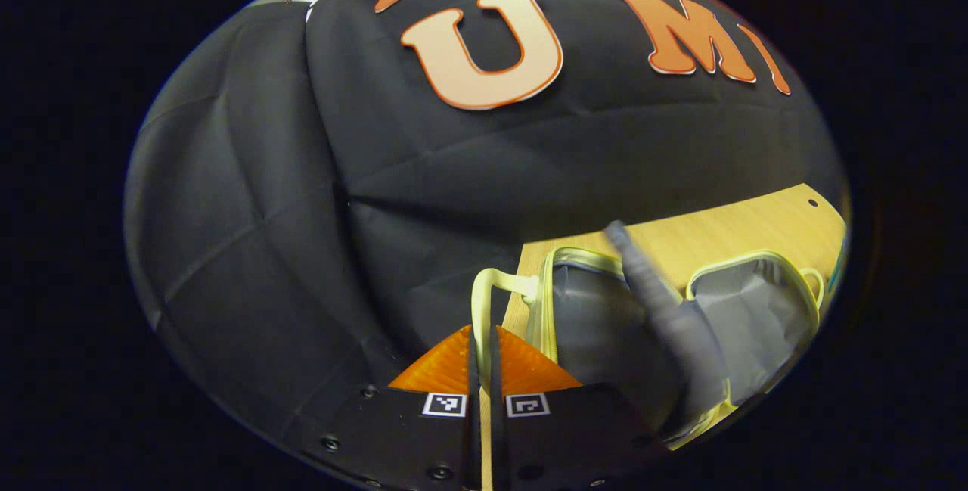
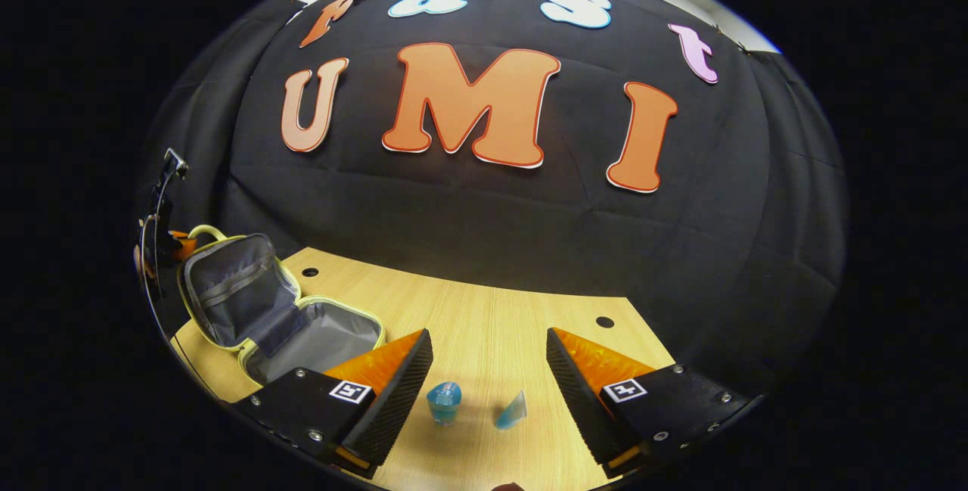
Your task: First open the suitcase, pack the skin care products into it, and then close the suitcase.
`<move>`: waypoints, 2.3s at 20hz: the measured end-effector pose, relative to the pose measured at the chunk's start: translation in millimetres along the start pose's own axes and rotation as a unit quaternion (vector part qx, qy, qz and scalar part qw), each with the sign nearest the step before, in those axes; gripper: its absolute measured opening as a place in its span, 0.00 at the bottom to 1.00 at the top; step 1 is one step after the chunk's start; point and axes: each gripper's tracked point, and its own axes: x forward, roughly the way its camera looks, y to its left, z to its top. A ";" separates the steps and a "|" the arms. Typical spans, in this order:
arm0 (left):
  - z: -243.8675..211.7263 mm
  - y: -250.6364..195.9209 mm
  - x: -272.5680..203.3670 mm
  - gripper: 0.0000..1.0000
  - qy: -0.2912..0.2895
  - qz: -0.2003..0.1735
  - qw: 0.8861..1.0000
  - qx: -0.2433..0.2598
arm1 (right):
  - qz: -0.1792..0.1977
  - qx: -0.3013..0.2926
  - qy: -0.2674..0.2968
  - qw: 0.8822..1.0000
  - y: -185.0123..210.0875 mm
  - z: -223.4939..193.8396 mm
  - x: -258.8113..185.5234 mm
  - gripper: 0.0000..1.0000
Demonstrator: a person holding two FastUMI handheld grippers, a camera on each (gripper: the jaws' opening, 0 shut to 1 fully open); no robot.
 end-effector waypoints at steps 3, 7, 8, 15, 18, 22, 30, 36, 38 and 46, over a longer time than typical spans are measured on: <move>-34.8 1.4 28.1 0.05 0.029 -0.004 1.000 -0.006 | -0.004 0.000 0.012 1.000 4.7 -6.3 -3.5 0.95; -55.5 21.9 38.6 0.18 0.032 0.039 0.998 0.023 | -0.012 -0.004 0.025 1.000 -1.0 -15.6 -7.8 0.95; -54.1 19.2 35.6 0.15 0.029 0.039 0.999 0.015 | -0.014 -0.005 0.026 1.000 -1.8 -17.5 -9.2 0.96; 18.0 -60.2 -17.4 0.62 -0.046 -0.013 0.998 -0.036 | 0.011 0.005 0.016 1.000 -3.6 -31.0 -6.4 0.96; 50.3 -109.9 -59.8 0.84 -0.079 -0.043 0.996 -0.015 | 0.026 0.008 0.018 0.999 -9.8 -41.3 -1.6 0.96; 65.1 -195.4 -104.8 0.87 -0.103 -0.105 0.989 -0.007 | 0.042 0.001 0.016 0.999 -25.1 -50.9 2.2 0.96; 49.8 -372.6 -179.5 0.98 -0.090 -0.235 0.968 -0.006 | 0.070 -0.016 0.020 0.997 -55.6 -74.2 14.8 0.96; 17.6 -481.0 -205.2 0.98 -0.079 -0.293 0.953 0.001 | 0.095 -0.019 0.019 0.995 -63.9 -94.1 27.2 0.96; 6.5 -508.5 -206.1 0.98 -0.076 -0.301 0.951 0.007 | 0.111 -0.019 0.014 0.994 -61.6 -96.5 33.8 0.96; -14.7 -581.0 -168.3 0.87 -0.048 -0.316 0.948 -0.002 | 0.145 -0.043 0.009 0.988 -64.0 -125.8 58.4 0.96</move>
